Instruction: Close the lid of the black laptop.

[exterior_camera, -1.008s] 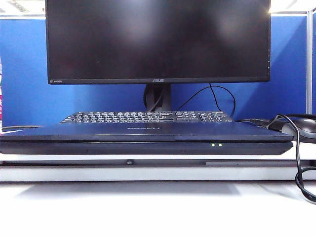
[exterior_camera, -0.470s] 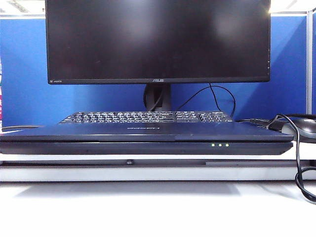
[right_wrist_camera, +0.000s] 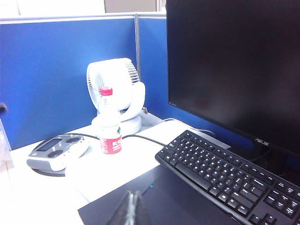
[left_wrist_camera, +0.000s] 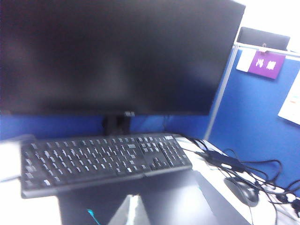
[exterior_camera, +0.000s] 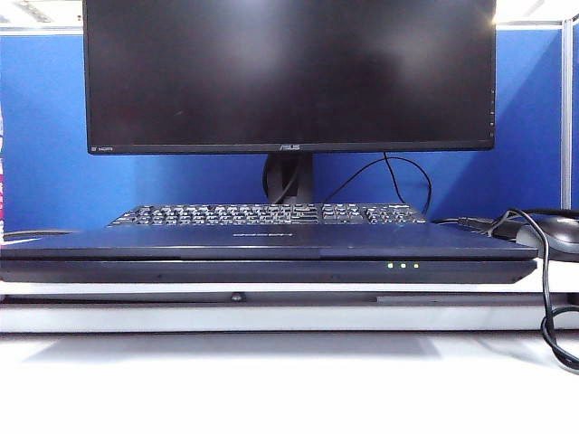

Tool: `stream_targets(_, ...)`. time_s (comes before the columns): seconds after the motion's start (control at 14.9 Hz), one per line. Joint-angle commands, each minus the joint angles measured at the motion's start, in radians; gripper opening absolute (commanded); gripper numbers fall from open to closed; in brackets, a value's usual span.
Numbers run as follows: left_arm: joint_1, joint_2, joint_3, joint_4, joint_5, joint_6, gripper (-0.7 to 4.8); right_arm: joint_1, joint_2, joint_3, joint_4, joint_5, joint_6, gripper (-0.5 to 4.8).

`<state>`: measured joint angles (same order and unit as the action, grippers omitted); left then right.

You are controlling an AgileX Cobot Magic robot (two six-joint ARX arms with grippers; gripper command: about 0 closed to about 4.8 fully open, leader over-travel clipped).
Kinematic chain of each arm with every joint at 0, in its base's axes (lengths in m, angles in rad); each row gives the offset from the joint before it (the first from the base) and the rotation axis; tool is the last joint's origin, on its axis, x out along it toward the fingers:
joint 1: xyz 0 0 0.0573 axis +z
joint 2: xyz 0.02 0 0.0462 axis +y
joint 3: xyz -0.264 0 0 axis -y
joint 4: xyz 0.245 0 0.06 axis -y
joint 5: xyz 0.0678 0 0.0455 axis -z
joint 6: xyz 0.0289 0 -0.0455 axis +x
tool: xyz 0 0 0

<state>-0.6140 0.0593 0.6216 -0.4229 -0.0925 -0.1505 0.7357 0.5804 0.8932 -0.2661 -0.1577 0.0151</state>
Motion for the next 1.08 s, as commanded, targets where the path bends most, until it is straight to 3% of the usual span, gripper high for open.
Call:
stream_targets(0.07, 0.000, -0.055, -0.097, 0.084, 0.011, -0.045, -0.06, 0.000, -0.054, -0.113, 0.081, -0.001, 0.008, -0.05)
stream_targets(0.47, 0.000, -0.056, -0.195, 0.130, 0.074, -0.128, -0.06, 0.000, -0.100, -0.231, 0.047, -0.003, 0.016, -0.05)
stream_targets(1.08, 0.000, -0.056, -0.195, 0.086, 0.074, -0.130, -0.05, 0.000, -0.100, -0.233, -0.002, -0.001, 0.015, -0.05)
